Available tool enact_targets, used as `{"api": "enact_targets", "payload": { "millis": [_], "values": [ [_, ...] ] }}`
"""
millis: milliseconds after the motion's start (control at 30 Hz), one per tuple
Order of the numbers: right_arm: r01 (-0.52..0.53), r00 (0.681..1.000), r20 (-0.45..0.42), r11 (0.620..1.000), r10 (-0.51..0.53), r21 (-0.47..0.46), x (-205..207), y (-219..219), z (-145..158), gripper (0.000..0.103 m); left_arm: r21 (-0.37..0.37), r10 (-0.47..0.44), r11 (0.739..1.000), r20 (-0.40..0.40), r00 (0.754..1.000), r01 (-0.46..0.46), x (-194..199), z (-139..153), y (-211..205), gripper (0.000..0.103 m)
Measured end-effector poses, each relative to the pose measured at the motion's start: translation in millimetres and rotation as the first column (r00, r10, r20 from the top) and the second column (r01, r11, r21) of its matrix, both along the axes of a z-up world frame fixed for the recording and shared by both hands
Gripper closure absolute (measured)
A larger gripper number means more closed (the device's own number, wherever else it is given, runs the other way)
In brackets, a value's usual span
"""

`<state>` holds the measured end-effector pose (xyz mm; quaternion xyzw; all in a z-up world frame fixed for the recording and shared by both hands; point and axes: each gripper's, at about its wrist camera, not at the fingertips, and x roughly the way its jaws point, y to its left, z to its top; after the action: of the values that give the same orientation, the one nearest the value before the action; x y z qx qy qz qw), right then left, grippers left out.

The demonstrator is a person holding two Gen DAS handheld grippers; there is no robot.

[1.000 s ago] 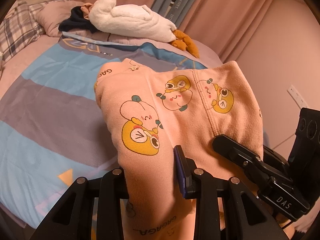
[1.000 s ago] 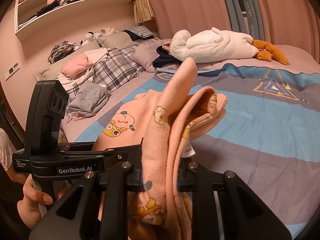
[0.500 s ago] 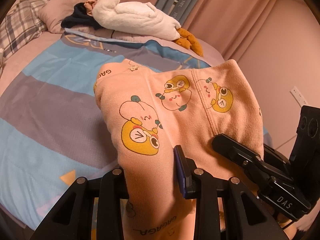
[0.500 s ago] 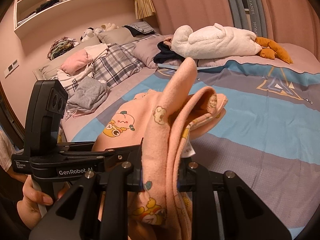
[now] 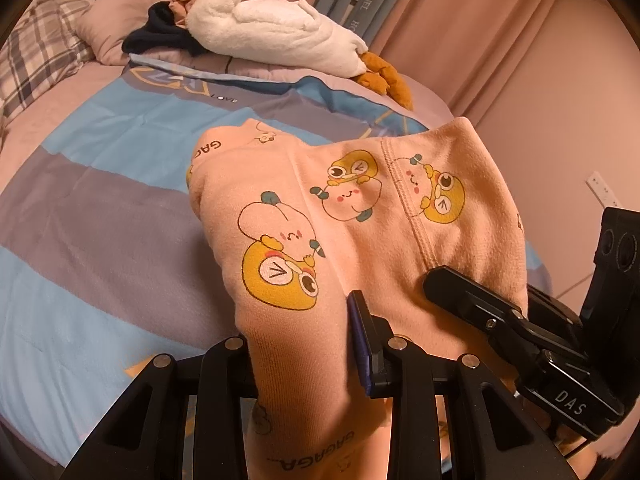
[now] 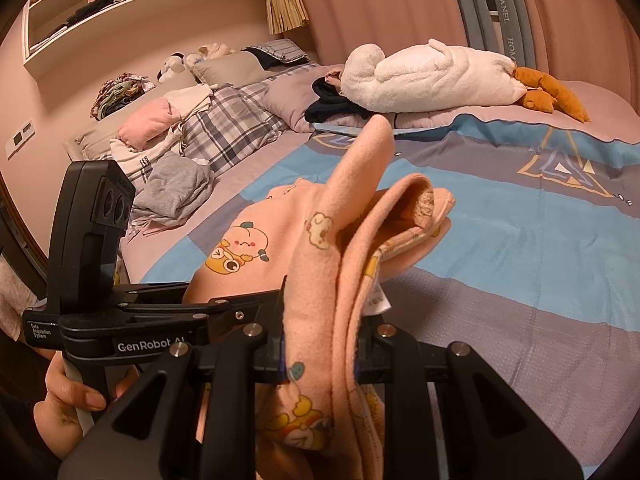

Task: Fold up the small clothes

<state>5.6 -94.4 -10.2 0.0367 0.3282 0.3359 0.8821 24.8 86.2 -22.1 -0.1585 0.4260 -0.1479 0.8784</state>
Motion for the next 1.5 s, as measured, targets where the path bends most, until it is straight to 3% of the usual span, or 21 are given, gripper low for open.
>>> {"api": "enact_targets", "payload": {
  "millis": [967,1500],
  "values": [
    [-0.029,0.999,-0.034,1.0,0.029,-0.005,32,20,-12,0.081,0.005,0.039,0.999,-0.036,0.999,-0.039,27,-15,10,0.072],
    [-0.091,0.996,-0.015,0.996,0.091,0.007,23,35,-6,0.08,0.031,0.098,0.995,-0.023,0.995,-0.097,0,-5,21,0.072]
  ]
}}
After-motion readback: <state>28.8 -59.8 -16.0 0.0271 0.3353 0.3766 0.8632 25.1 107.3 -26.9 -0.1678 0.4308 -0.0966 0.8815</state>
